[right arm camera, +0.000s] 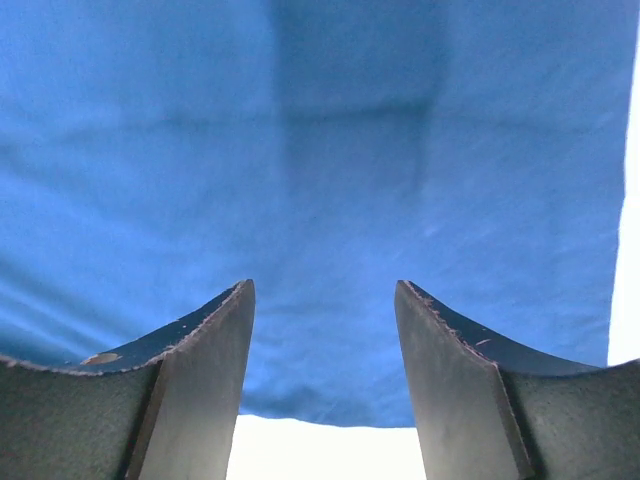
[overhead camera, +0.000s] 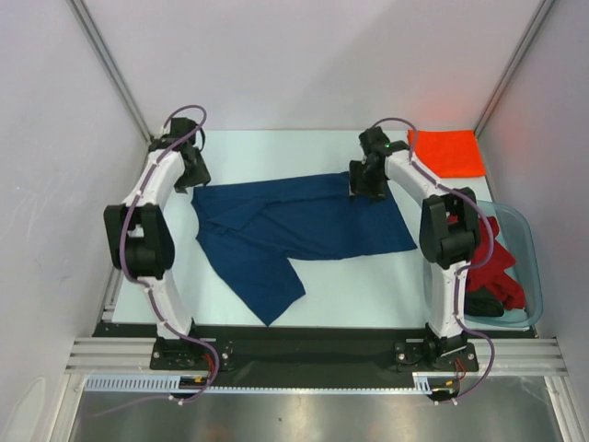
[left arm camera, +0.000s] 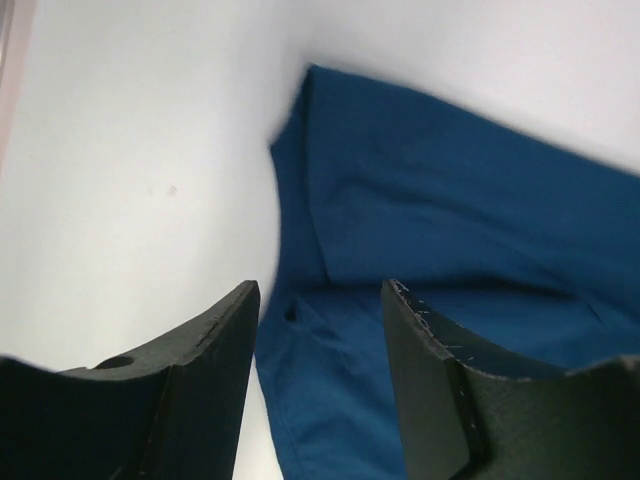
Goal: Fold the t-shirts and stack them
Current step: Fold the tshirt
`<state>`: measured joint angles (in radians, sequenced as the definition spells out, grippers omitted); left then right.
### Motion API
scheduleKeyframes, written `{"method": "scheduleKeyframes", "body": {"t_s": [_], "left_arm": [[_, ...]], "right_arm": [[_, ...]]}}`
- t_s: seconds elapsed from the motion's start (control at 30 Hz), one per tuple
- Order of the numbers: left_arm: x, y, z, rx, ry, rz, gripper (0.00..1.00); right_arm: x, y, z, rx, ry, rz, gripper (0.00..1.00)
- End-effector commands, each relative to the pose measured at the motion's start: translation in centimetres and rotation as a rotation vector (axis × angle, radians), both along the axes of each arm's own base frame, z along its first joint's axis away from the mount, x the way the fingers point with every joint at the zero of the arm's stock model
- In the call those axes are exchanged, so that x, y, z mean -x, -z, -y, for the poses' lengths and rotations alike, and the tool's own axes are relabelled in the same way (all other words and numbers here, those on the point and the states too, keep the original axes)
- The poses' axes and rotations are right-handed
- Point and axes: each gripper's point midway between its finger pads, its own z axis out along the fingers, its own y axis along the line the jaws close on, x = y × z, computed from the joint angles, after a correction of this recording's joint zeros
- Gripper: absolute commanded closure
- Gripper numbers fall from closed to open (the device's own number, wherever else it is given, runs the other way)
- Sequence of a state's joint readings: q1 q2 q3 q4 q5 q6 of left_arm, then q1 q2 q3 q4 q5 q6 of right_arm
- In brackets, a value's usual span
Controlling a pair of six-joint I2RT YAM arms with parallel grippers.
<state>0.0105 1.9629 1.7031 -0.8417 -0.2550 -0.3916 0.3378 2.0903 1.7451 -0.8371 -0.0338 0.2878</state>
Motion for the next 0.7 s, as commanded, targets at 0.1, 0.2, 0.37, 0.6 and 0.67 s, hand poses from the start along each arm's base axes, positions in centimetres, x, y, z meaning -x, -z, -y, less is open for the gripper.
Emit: {"method": "scheduleKeyframes", "body": {"t_s": [0.1, 0.2, 0.37, 0.6, 0.67], "left_arm": [[2.3, -2.5, 4.6, 0.068, 0.099, 0.100, 0.48], [3.4, -1.7, 7.2, 0.137, 0.206, 0.099, 0.53], [5.4, 1.0, 12.2, -0.024, 0.429, 0.044, 0.49], [5.0, 4.6, 14.7, -0.163, 0.533, -0.046, 0.59], [4.6, 4.9, 15.3, -0.197, 0.541, -0.057, 0.59]], "right_arm": [[-2.7, -3.7, -5.1, -0.154, -0.069, 0.100, 0.36], [-2.5, -4.9, -8.2, -0.207, -0.105, 0.116, 0.36], [-1.3, -6.0, -9.2, -0.288, -0.088, 0.079, 0.36], [2.8, -6.5, -4.9, -0.309, 0.012, 0.052, 0.36], [3.8, -7.6, -3.9, -0.294, 0.017, 0.081, 0.36]]}}
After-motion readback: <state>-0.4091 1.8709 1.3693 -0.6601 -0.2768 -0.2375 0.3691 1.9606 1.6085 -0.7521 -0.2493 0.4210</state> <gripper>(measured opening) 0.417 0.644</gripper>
